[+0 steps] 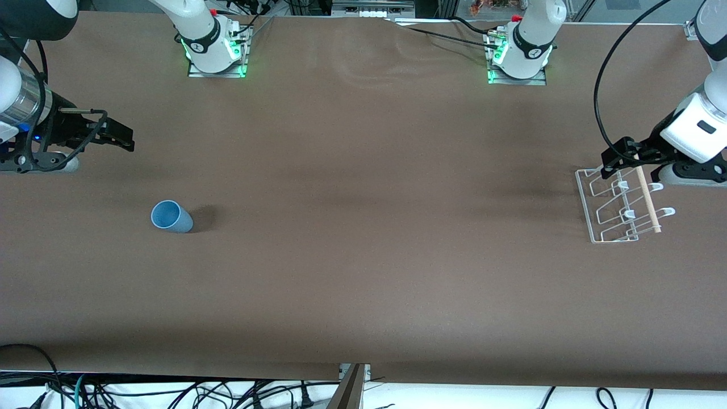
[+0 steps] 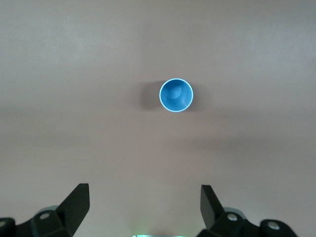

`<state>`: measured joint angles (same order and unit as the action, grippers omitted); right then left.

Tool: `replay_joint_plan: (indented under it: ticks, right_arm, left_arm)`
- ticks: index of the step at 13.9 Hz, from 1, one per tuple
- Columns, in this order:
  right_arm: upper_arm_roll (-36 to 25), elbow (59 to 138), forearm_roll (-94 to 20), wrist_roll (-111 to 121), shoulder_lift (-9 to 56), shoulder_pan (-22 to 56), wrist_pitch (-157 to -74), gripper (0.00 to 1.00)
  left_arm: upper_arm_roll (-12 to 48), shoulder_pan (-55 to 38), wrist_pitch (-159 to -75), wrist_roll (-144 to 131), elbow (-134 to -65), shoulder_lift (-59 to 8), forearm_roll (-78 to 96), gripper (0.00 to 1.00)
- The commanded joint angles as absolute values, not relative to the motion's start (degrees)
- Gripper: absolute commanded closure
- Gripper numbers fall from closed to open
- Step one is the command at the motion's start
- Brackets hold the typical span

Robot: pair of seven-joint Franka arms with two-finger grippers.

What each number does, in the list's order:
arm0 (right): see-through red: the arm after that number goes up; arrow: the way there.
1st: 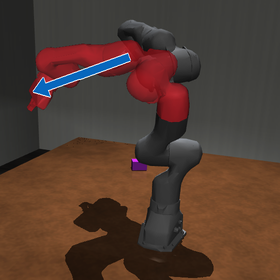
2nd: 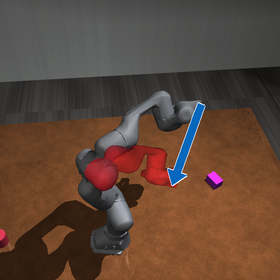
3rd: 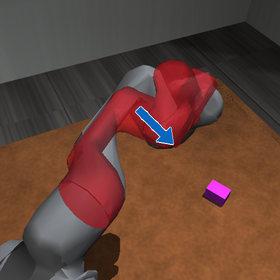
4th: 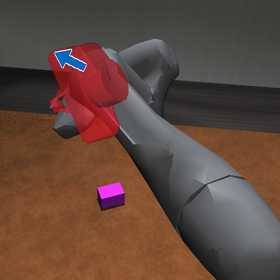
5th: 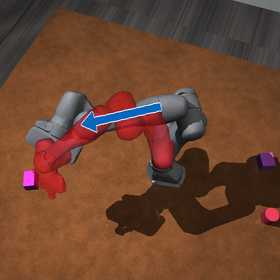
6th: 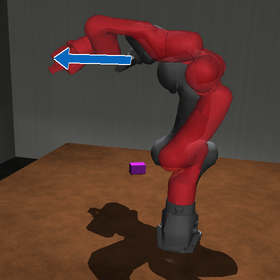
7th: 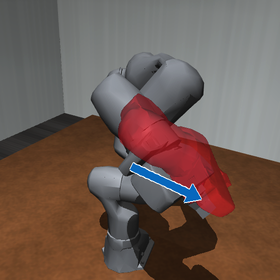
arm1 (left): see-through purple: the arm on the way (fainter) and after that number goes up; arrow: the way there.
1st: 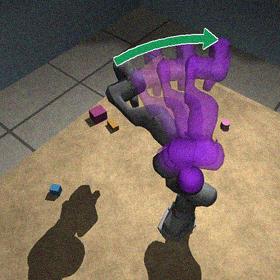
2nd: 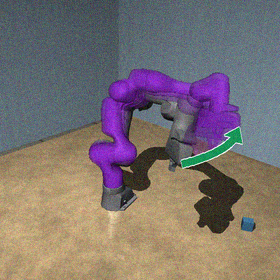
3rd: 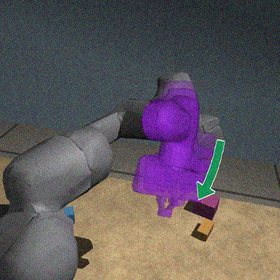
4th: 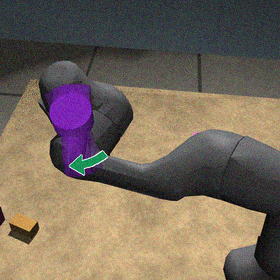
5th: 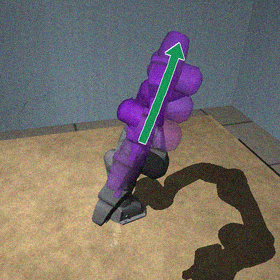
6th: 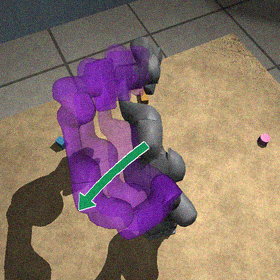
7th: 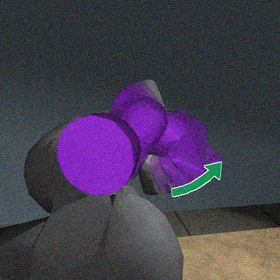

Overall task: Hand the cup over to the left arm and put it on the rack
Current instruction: 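Move the right gripper down toward the light blue cup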

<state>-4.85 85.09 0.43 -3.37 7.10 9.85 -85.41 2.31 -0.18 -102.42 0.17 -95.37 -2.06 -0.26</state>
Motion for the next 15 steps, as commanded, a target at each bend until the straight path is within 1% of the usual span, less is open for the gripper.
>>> replay_joint_plan:
  ticks: [1,4,10,15]
  right_arm:
    - [-4.4,87.5,1.1,-2.4,5.5,9.1,-87.7,0.01]
    - [-4.7,87.7,1.2,-2.2,5.4,9.2,-88.2,0.01]
    - [-5.1,87.4,1.1,-2.5,6.5,9.0,-90.2,0.01]
    - [-5.3,87.3,1.4,-1.3,6.8,8.1,-89.1,0.01]
  left_arm:
    - [4.6,-0.1,-100.4,0.4,-94.8,-1.3,-1.3,0.00]
    - [5.4,-0.1,-100.4,1.2,-94.9,-1.7,-1.8,0.00]
    - [8.9,-0.1,-100.1,1.1,-94.9,-1.0,-1.2,0.00]
    - [9.1,-0.3,-100.0,0.9,-95.0,-1.4,-1.3,0.00]
